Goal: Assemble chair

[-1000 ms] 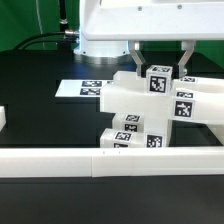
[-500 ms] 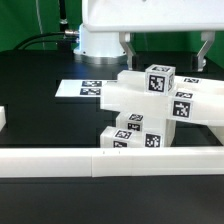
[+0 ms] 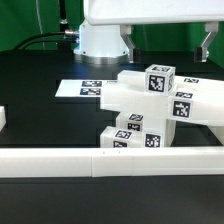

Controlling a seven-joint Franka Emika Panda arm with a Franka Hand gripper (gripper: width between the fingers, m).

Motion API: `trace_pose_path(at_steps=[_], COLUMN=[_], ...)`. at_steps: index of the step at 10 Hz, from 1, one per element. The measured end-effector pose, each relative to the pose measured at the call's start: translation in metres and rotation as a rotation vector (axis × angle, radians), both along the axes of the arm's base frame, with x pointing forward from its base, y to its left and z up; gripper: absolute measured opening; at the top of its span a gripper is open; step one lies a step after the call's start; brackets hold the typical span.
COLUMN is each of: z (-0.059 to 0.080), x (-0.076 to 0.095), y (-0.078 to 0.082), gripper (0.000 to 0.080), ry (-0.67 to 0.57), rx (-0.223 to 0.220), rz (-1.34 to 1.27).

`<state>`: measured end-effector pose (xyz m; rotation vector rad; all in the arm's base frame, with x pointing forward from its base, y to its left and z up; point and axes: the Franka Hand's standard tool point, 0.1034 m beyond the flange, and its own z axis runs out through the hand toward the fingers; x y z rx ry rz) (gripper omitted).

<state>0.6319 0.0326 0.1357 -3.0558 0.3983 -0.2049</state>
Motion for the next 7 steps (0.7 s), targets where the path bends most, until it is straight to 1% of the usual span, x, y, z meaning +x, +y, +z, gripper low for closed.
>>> trace_pose_path(at_steps=[1,2,3,4,5,7], z=[0.000,-0.001,-0.006,-0.014,-0.018,-0.017], x=[-0.001,-0.009,-0.032,-0.053,-0.059,-0.057], y=[0.001,0.013,0.033,0.038,0.039,0.038], gripper=[0.0648,0.0648,0.0648,0.0648,0.0648,0.0648], ry=[-0.001,-0.030,-0.060,-0.071,-0.075,-0.075], rx=[0.000,0.007,0.008,-0.003,-0.004,-0.004], rz=[0.001,-0.028,0.001,0.078,0.070,0.068])
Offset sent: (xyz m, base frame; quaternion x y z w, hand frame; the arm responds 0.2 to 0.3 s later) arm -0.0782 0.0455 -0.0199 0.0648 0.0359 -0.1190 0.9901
